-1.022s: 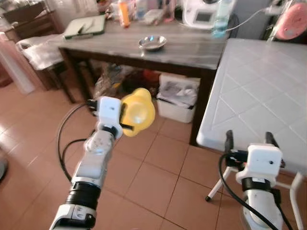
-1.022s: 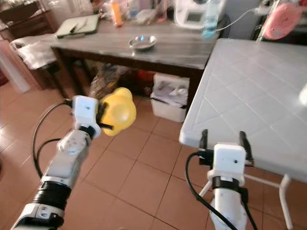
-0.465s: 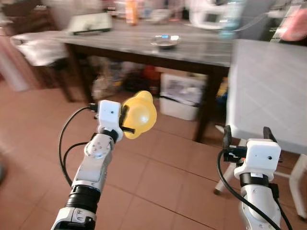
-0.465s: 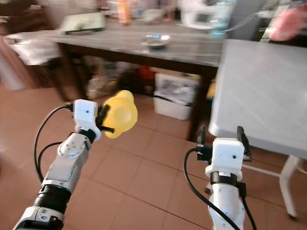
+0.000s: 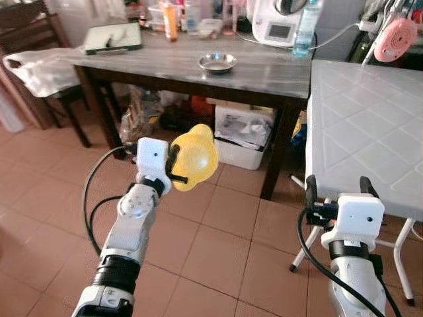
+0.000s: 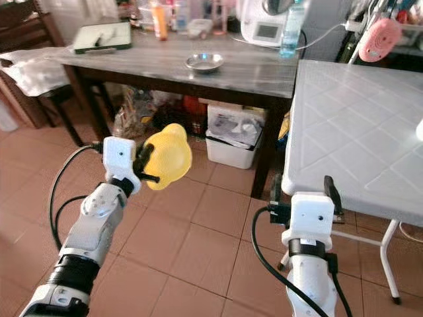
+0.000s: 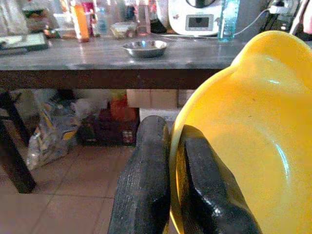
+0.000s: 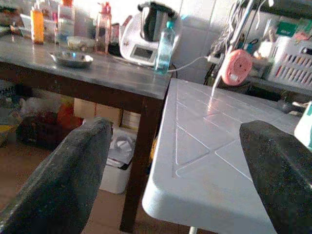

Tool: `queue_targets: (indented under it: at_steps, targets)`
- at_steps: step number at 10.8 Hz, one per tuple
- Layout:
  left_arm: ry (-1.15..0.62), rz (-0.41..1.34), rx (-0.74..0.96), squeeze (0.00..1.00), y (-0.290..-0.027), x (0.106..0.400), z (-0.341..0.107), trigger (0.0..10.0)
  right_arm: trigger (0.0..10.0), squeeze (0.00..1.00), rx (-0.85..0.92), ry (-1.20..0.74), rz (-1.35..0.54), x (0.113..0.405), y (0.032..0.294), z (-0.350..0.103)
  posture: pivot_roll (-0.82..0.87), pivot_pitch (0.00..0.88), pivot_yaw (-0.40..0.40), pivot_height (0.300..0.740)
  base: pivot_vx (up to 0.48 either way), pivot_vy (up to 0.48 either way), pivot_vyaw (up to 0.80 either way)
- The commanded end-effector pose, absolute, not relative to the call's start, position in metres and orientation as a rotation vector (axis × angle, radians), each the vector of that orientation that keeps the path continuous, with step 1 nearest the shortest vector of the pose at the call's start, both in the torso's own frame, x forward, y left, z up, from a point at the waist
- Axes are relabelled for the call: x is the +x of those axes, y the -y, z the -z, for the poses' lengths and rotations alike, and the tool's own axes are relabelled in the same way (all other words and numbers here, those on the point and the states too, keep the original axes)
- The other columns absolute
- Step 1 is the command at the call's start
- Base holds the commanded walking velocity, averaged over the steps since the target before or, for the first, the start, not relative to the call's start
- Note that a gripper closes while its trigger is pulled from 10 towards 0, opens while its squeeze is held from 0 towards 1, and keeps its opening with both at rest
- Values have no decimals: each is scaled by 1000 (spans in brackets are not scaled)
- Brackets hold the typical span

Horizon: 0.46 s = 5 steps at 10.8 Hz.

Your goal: Setting the table

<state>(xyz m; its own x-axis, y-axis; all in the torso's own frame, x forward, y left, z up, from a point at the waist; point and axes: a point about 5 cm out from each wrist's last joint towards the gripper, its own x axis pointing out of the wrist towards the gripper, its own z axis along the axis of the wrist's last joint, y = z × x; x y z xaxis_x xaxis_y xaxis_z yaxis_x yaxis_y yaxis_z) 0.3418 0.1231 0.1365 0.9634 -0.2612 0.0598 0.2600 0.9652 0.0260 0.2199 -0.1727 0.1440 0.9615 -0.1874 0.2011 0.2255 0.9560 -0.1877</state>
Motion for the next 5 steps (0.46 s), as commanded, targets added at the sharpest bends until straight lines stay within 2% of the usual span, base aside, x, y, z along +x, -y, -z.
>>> queue_targets:
  at_steps: [1, 5]
  targets:
    - [82, 270, 14, 0, -123, 345, -142, 10000, 10000, 0, -214, 193, 208, 219, 172, -145, 42, 43, 48, 740, 349, 0, 0]
    - [82, 279, 9, 0, -120, 347, -143, 10000, 10000, 0, -218, 194, 201, 218, 171, -145, 39, 43, 57, 740, 358, 0, 0]
